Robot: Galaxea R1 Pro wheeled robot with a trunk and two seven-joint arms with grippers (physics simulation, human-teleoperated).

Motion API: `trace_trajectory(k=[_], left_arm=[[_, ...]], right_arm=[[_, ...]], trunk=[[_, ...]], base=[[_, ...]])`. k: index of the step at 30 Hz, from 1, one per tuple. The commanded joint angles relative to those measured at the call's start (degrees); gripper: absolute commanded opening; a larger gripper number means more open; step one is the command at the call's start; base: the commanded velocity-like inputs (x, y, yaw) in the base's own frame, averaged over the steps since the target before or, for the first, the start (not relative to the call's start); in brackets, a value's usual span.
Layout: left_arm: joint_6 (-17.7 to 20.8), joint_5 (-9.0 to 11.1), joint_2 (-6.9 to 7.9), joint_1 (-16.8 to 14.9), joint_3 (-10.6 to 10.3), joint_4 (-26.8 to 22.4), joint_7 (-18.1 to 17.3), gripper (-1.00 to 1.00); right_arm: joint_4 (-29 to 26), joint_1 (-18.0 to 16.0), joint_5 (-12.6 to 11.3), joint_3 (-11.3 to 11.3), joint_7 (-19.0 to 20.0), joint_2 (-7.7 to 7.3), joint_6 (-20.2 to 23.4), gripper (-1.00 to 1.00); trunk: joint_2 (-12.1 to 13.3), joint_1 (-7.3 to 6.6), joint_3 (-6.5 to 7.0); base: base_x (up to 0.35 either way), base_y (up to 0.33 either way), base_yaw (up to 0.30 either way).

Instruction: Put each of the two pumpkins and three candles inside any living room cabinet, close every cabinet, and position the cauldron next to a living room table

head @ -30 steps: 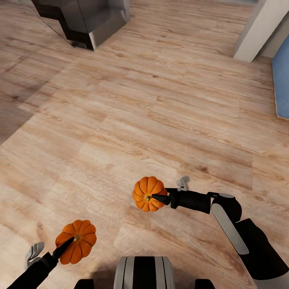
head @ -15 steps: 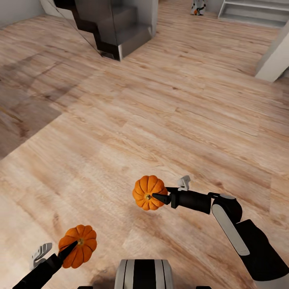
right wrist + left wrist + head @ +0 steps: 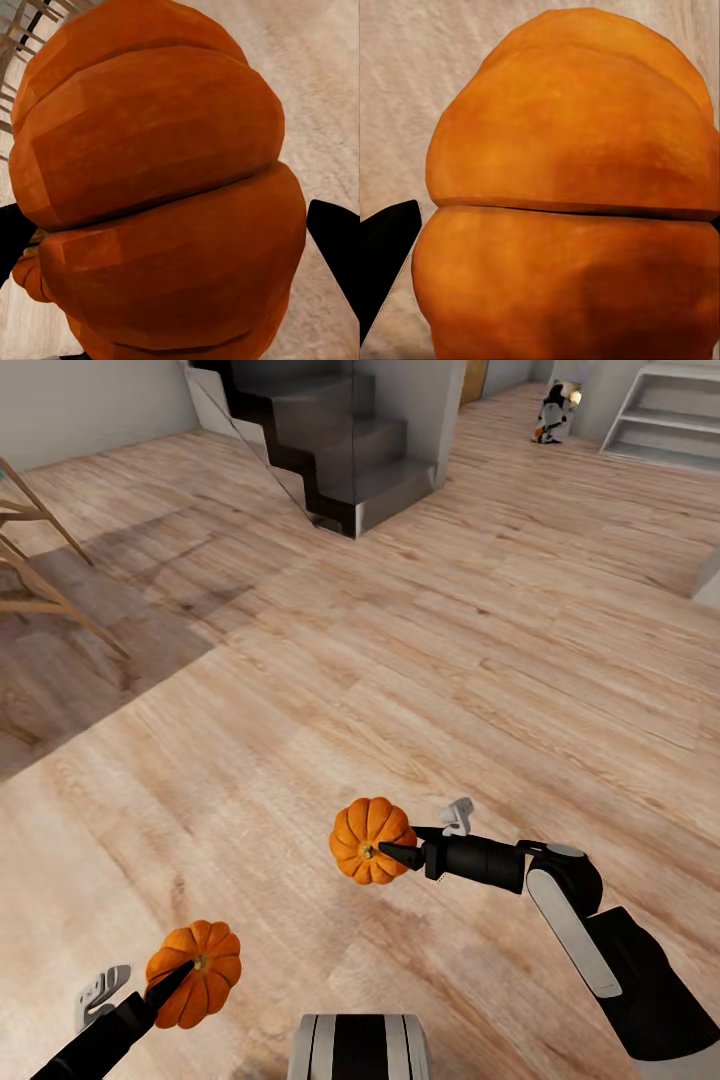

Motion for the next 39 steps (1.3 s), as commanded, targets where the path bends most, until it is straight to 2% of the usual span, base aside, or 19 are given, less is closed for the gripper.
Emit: trace_trajectory(k=[1, 9, 13, 17, 30, 39], left_arm=[[0.00, -0.06, 0.00, -0.01, -0.01, 0.01, -0.01, -1.00], [-0.43, -0.06, 0.00, -0.12, -0.10, 0.60, 0.39, -1.00], [-1.49, -0.06, 0.03, -0.30, -2.00, 1.12, 2.05, -1.00], [-1.75, -0.06, 0.07, -0.34, -2.80, 1.22, 3.40, -1.00], [-1.78, 0.11, 0.14, -0.51, -2.97, 1.84, 3.76, -1.00], [-1.87, -0.15, 0.09, -0.85, -2.73, 3.31, 3.90, -1.00]], right_arm=[[-0.03, 0.00, -0.51, 0.02, 0.01, 0.01, 0.13, -1.00], [-0.03, 0.00, -0.51, -0.02, 0.02, -0.02, 0.14, -1.00], [0.00, 0.00, -0.47, 0.12, -0.03, 0.01, 0.01, -1.00], [0.00, 0.00, -0.43, 0.14, 0.07, 0.02, -0.01, -1.00], [-0.08, 0.00, -0.58, 0.23, 0.18, -0.25, 1.95, -1.00], [-0.08, 0.00, -0.60, 0.18, 0.13, 0.08, 3.25, -1.00]], trunk=[[0.01, -0.02, 0.23], [0.12, -0.23, 2.00], [0.18, -0.33, 2.89], [0.23, -0.44, 3.77], [0.40, -0.77, 6.67], [0.52, -1.00, 8.82]], base=[[0.000, 0.000, 0.288], [0.000, 0.000, 0.288], [0.000, 0.000, 0.227], [0.000, 0.000, 0.058], [0.000, 0.000, 0.011], [0.000, 0.000, 0.225]])
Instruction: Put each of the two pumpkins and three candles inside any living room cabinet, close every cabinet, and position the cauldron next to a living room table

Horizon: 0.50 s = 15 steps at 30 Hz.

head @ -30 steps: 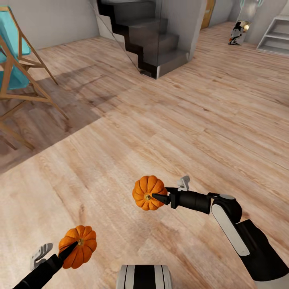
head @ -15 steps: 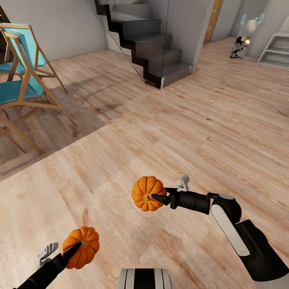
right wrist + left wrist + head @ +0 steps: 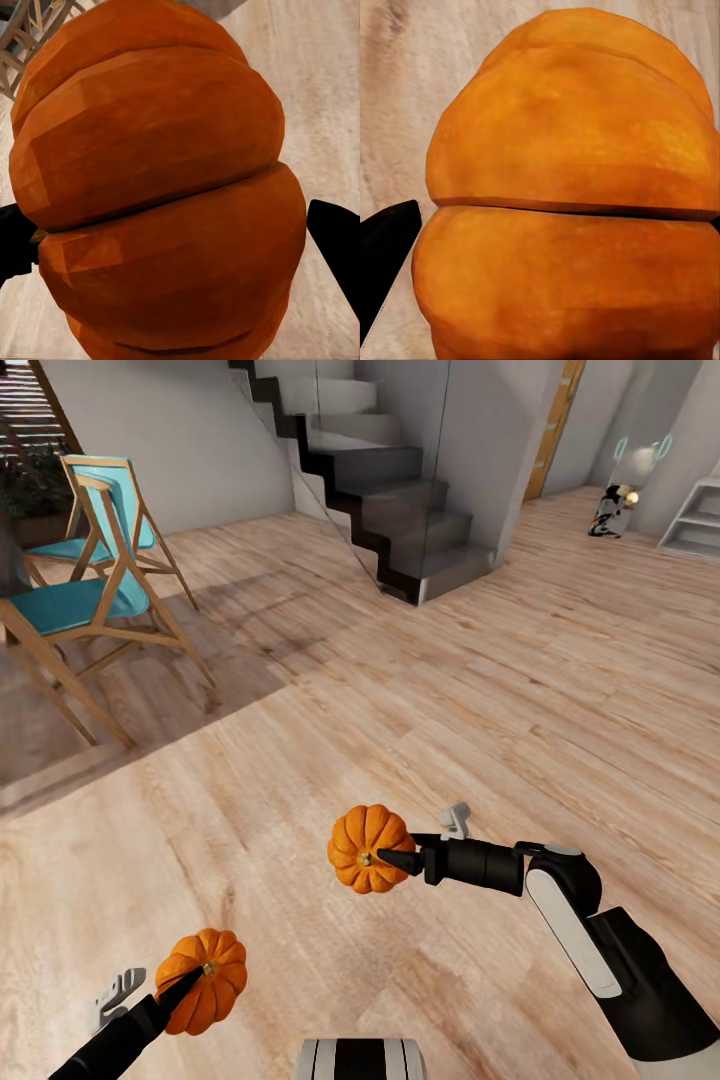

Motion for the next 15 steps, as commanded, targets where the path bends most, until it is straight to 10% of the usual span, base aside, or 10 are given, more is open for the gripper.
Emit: trace_trajectory(k=[1, 15], left_arm=[[0.00, -0.08, 0.00, -0.08, 0.00, 0.14, -0.01, -1.00], [-0.01, 0.04, 0.00, -2.07, 0.23, 3.77, 5.22, -1.00]], right_arm=[[0.00, 0.00, -0.10, 0.01, -0.01, 0.01, 0.05, -1.00], [0.00, 0.00, -0.10, 0.76, -0.04, 0.04, -0.08, -1.00]], trunk=[[0.02, -0.02, 0.23], [0.20, -0.38, 3.34]], base=[[0.000, 0.000, 0.282], [0.000, 0.000, 0.289]])
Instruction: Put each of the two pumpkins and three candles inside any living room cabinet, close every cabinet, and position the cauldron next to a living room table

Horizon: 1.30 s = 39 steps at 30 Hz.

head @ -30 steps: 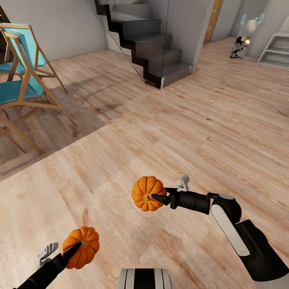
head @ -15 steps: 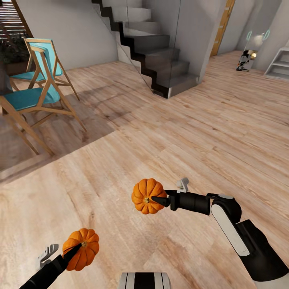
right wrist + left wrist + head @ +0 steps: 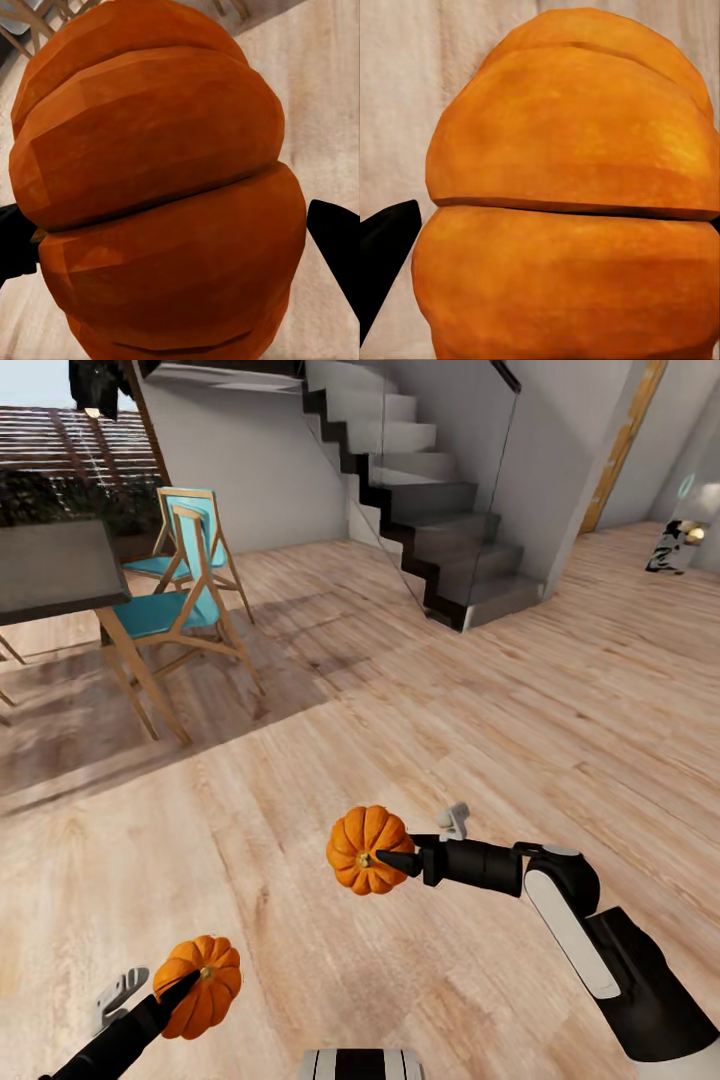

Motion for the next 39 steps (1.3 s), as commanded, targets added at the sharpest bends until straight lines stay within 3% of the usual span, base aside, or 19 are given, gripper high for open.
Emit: trace_trajectory(k=[1, 39], left_arm=[[0.06, 0.21, 0.00, -0.15, 0.00, 0.26, 0.11, -1.00], [-0.04, 0.93, 0.13, -1.56, 1.29, 3.08, 0.42, -1.00]], right_arm=[[-0.02, -0.01, -0.35, 0.17, -0.01, 0.00, 0.04, -1.00], [0.00, -0.05, -0.29, 0.98, -0.36, 0.45, 0.17, -1.00]], trunk=[[0.01, -0.03, 0.23], [0.52, -1.01, 8.40]], base=[[0.000, 0.000, 0.289], [0.000, 0.000, 0.287]])
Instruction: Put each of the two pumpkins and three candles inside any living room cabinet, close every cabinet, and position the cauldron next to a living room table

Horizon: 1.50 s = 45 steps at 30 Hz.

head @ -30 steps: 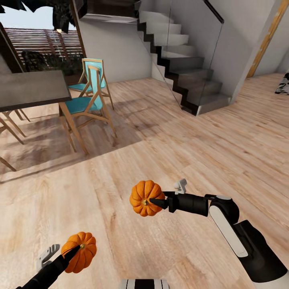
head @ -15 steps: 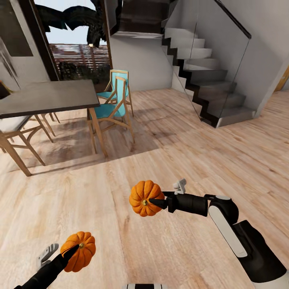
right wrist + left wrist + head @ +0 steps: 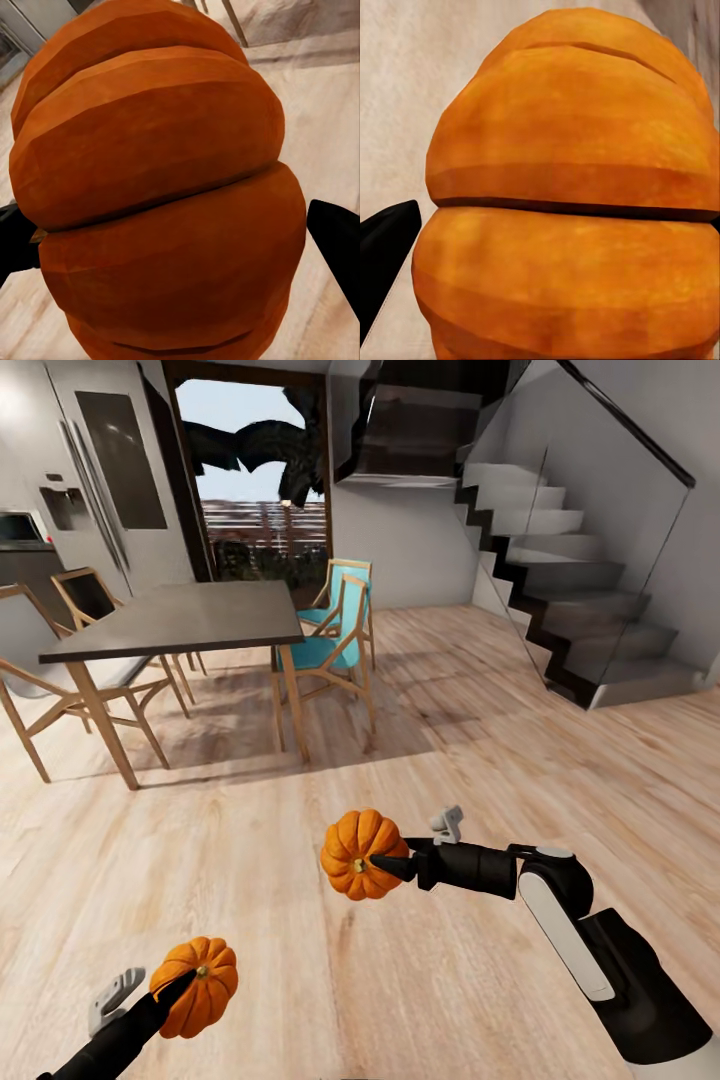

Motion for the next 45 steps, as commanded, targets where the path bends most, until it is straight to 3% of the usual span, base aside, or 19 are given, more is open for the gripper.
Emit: trace_trajectory(k=[1, 5, 14, 22, 45], left_arm=[[0.00, 0.03, 0.00, 0.00, -0.06, 0.00, -0.01, -1.00], [0.01, 0.14, -0.09, -0.02, -0.36, 0.00, -0.01, -1.00], [-0.35, 0.02, -0.18, -0.01, -0.33, -0.05, -0.21, -1.00], [-4.80, 0.15, -0.11, -0.01, 0.05, 0.40, -0.18, -1.00], [-5.10, 0.09, 0.02, 0.00, 0.32, 1.28, -0.16, -1.00]], right_arm=[[0.01, -0.02, -0.47, 0.01, 0.00, 0.03, 0.15, -1.00], [0.04, -0.10, -0.39, 0.05, -0.35, 0.52, 0.27, -1.00], [0.05, -0.14, -0.48, 0.11, -6.43, 2.36, 1.65, -1.00], [0.05, -0.14, -0.47, 0.19, -6.95, 2.87, 2.07, -1.00], [0.05, -0.14, -0.46, 0.20, -7.19, 3.50, 2.10, -1.00]], trunk=[[0.02, -0.02, 0.23], [0.14, -0.16, 1.11], [3.75, -2.14, 2.72], [6.96, -3.90, 4.16], [16.18, -8.95, 8.00]], base=[[0.000, 0.000, 0.285], [0.000, 0.000, 0.285], [0.000, 0.000, 0.285], [0.000, 0.000, 0.285], [0.000, 0.000, 0.284]])
